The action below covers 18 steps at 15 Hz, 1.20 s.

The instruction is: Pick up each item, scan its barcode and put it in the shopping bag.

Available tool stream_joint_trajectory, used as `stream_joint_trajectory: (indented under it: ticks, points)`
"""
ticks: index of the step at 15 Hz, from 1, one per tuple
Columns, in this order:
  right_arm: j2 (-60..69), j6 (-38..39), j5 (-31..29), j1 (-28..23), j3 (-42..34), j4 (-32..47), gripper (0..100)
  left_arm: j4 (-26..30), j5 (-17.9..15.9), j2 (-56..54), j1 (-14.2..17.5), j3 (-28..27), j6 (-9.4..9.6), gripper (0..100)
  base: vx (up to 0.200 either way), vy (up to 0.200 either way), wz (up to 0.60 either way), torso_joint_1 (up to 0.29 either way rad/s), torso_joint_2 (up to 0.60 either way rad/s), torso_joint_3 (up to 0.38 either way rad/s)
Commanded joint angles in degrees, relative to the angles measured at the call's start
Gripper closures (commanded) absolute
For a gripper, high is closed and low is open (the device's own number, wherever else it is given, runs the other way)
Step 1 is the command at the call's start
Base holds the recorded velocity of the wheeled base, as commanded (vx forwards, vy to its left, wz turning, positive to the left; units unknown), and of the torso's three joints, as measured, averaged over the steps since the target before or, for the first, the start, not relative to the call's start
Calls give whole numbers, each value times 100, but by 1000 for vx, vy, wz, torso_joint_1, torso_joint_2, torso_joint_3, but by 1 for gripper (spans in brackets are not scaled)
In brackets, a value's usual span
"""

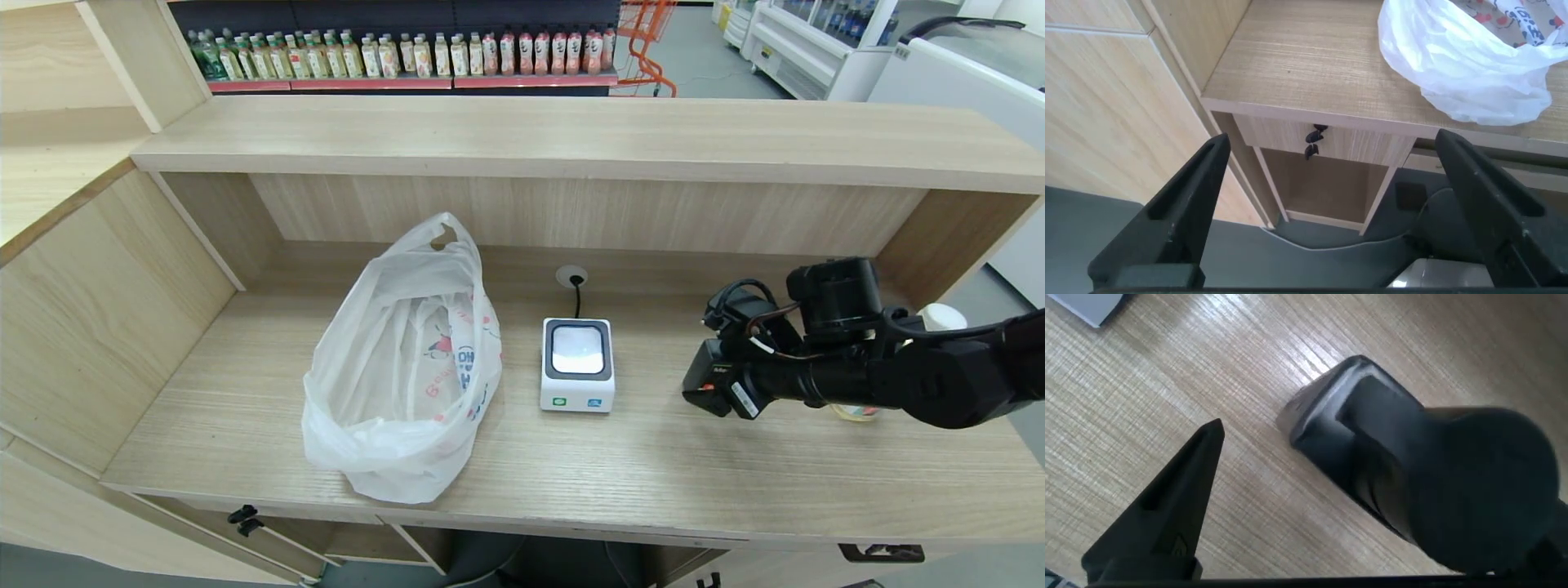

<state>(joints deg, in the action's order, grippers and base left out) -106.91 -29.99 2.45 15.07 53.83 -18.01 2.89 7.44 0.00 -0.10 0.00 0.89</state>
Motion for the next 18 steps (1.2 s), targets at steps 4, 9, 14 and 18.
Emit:
stream_joint_trajectory:
  ticks: [4,9,14,18]
  points:
    - [-172,2,10,5,31,-168,0,1,3,0,1,0,-1,0,0,0,0,0,0,0]
    - [-181,11,98,31,75,-195,100,1,3,0,1,0,-1,0,0,0,0,0,0,0]
    - [-58,11,107,128,-215,-660,100,1,3,0,1,0,-1,0,0,0,0,0,0,0]
    - [918,19,107,23,-1815,-2462,100,1,3,0,1,0,-1,0,0,0,0,0,0,0]
